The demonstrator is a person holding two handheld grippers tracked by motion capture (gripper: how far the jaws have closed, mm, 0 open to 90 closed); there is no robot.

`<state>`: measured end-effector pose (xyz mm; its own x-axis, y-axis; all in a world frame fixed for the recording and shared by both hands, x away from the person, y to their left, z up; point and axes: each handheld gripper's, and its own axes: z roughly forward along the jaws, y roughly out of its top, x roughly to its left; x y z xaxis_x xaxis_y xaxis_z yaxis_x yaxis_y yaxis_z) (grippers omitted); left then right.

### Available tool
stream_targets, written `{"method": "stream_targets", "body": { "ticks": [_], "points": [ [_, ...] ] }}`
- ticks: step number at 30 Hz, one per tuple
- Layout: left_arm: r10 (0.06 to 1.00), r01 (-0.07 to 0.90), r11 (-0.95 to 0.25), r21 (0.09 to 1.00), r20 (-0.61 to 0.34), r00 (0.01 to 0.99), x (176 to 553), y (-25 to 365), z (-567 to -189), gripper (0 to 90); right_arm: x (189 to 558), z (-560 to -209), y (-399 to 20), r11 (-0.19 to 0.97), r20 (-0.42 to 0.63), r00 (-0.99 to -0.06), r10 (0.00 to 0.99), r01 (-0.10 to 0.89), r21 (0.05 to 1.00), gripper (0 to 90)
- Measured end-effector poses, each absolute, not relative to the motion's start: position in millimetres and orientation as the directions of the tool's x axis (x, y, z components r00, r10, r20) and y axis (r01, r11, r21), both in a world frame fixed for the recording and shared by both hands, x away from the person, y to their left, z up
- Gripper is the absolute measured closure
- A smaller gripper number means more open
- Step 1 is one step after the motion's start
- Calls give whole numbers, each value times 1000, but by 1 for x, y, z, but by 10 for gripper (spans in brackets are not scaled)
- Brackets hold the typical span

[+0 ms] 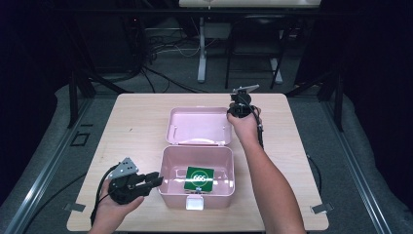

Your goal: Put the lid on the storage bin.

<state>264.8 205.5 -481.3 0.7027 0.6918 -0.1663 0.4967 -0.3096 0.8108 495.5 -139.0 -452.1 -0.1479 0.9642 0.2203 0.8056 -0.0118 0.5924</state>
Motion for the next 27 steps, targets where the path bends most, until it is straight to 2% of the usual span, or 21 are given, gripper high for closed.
{"method": "stream_targets", "body": {
  "ticks": [10, 27],
  "points": [
    [697, 496, -307, 812, -162, 698, 264, 205, -481, 715, 481, -423, -140, 22, 191, -198, 962, 747, 664, 855],
    [697, 497, -302, 814, -168, 697, 264, 205, -482, 714, 455, -395, -150, 26, 223, -272, 936, 685, 728, 861]
  ]
}}
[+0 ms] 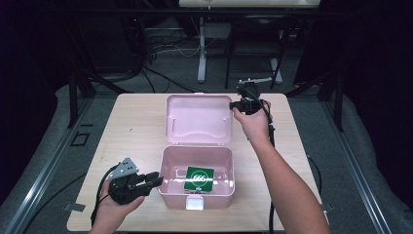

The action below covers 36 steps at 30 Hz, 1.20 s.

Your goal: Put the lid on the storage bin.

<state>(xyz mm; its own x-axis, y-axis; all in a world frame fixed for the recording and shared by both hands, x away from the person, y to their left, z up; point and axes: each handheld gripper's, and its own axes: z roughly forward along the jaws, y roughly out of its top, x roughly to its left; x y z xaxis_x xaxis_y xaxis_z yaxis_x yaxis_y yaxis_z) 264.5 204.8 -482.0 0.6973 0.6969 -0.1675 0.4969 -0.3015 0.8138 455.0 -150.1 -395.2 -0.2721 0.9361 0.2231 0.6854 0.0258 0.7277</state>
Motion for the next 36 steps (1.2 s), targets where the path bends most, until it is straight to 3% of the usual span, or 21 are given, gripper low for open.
{"method": "stream_targets", "body": {
  "ticks": [36],
  "points": [
    [701, 498, -296, 815, -169, 693, 264, 204, -482, 713, 391, -371, -160, 76, 178, -404, 897, 539, 839, 868]
  ]
}}
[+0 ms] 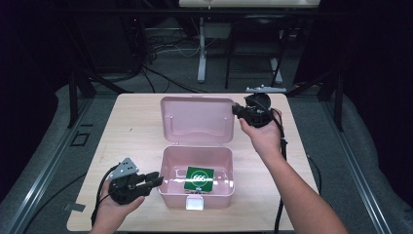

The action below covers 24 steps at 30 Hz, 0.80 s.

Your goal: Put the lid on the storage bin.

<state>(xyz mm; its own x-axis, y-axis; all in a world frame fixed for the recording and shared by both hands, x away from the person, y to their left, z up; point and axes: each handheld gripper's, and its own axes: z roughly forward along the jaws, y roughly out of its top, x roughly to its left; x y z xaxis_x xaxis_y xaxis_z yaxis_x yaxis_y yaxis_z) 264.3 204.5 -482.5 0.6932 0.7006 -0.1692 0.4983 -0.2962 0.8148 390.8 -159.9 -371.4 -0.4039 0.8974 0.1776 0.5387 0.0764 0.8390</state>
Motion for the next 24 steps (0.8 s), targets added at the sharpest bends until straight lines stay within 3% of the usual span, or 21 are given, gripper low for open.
{"method": "stream_targets", "body": {
  "ticks": [24],
  "points": [
    [701, 501, -291, 815, -175, 691, 264, 205, -483, 711, 340, -379, -162, 99, 106, -455, 884, 404, 909, 868]
  ]
}}
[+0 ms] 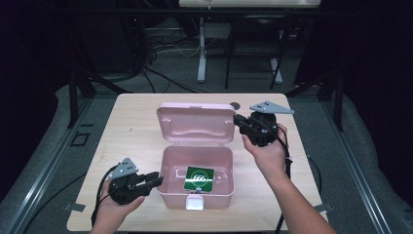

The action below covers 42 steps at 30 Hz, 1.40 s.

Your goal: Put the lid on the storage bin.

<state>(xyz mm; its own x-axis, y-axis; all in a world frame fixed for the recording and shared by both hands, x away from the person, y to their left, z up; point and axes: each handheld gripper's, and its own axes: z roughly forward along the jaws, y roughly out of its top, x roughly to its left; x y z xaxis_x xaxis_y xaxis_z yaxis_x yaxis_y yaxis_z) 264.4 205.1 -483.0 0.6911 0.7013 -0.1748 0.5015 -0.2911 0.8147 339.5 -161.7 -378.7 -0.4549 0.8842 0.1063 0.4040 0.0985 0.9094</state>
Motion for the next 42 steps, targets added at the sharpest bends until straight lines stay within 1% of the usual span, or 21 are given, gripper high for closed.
{"method": "stream_targets", "body": {
  "ticks": [9, 15, 27, 33, 35, 39, 42],
  "points": [
    [701, 499, -288, 817, -176, 691, 264, 205, -483, 711, 323, -383, -162, 87, 105, -459, 882, 377, 922, 861],
    [701, 499, -288, 817, -175, 691, 264, 205, -483, 711, 314, -389, -166, 26, 166, -466, 869, 379, 925, 850],
    [698, 507, -288, 812, -184, 692, 265, 206, -483, 707, 296, -397, -165, 33, 138, -462, 876, 344, 939, 852],
    [701, 503, -286, 815, -180, 690, 267, 206, -483, 684, 291, -398, -165, 34, 135, -462, 876, 339, 940, 852],
    [704, 499, -279, 820, -179, 687, 267, 208, -482, 667, 290, -399, -164, 35, 132, -463, 877, 335, 942, 852],
    [718, 468, -235, 852, -172, 675, 268, 211, -471, 664, 287, -400, -166, 30, 141, -469, 872, 339, 940, 850],
    [721, 447, -230, 865, -156, 675, 268, 211, -466, 663, 286, -401, -165, 29, 143, -470, 871, 340, 940, 847]
  ]
}}
